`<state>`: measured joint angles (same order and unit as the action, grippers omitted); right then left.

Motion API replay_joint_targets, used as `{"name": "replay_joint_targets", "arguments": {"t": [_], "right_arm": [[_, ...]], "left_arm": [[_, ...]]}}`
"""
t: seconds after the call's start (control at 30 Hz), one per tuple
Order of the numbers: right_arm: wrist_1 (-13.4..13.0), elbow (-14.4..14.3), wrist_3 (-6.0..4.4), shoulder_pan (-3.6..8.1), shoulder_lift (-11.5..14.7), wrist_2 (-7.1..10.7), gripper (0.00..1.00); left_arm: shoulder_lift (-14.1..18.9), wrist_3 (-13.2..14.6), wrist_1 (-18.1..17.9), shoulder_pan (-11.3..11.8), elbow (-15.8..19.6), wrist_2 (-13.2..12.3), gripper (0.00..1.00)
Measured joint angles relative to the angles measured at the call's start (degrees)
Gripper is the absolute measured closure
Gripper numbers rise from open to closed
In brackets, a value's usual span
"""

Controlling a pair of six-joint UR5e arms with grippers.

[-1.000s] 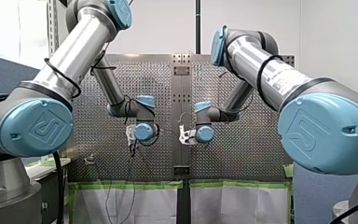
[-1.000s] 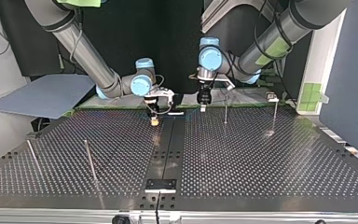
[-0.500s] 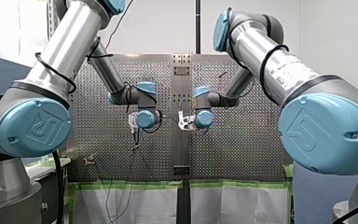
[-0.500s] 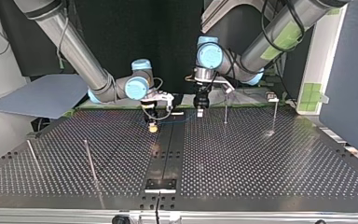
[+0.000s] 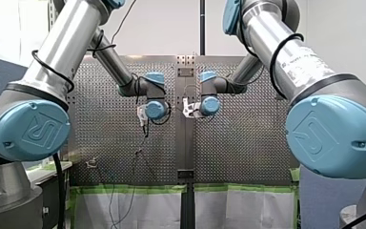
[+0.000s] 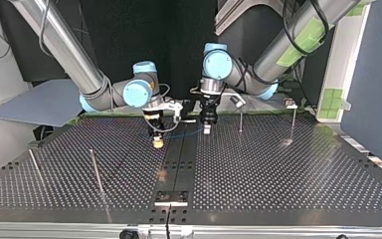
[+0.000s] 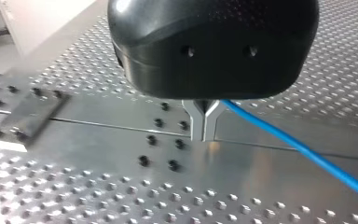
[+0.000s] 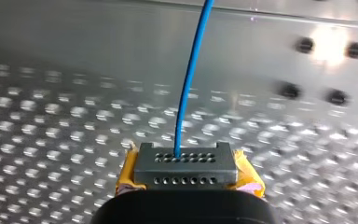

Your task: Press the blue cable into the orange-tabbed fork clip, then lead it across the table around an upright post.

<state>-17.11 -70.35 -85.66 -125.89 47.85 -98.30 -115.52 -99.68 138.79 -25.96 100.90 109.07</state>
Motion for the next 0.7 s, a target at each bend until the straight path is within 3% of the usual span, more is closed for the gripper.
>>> {"name": "replay_joint_targets", "arguments": {"t": [0.43, 0.7], "right_arm": [[0.85, -0.02, -0.65, -0.33, 6.77, 0.05, 1.0], [0.68, 0.02, -0.81, -0.43, 10.53, 0.17, 1.0]], "left_arm": [[6.02, -2.13, 2.38, 0.77, -0.28, -0.17, 1.0], [6.57, -2.33, 3.58, 0.63, -0.9, -0.56, 1.0]]}}
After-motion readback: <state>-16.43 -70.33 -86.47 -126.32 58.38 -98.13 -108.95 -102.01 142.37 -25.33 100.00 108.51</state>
